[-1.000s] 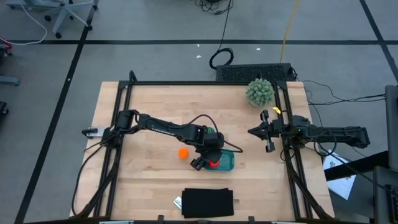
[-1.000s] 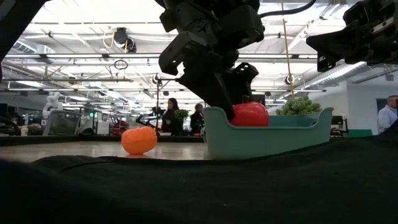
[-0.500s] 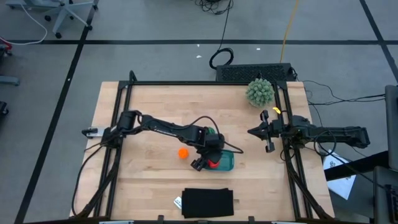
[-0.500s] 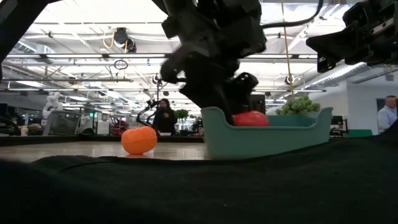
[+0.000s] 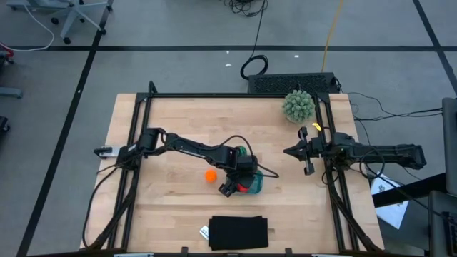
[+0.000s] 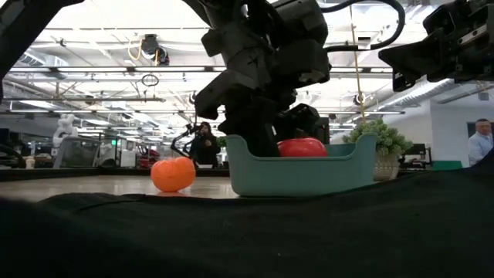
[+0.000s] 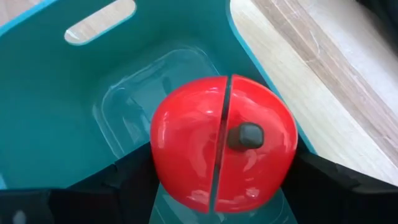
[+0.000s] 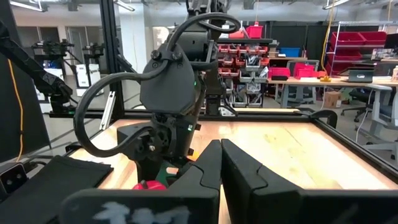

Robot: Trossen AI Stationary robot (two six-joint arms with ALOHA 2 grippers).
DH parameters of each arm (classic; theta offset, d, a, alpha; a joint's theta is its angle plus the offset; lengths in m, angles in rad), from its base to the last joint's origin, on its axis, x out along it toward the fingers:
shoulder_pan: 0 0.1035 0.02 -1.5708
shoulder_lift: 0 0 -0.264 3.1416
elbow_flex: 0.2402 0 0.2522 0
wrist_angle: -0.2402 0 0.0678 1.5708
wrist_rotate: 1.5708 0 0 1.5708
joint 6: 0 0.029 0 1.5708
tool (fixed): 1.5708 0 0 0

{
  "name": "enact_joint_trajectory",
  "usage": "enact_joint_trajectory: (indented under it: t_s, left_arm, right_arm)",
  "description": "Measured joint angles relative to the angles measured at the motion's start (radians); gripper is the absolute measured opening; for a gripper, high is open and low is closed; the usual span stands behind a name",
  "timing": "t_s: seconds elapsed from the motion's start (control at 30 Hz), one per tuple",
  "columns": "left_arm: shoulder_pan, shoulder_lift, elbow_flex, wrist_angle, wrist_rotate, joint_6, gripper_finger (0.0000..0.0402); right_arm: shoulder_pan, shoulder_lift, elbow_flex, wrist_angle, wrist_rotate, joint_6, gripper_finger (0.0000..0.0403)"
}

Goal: Pick and placing Produce into tupperware
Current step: Put the apple into the blue bin

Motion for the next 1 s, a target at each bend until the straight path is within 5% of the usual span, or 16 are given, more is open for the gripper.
enact_joint_trajectory:
  t_s: [1.0]
  left_arm:
    - [-0.021, 0.0, 0.0, 0.036, -0.048, -0.028, 0.0349]
  right_arm:
    - [0.0, 0.001, 0.0, 0.0, 0.0, 0.0, 0.0]
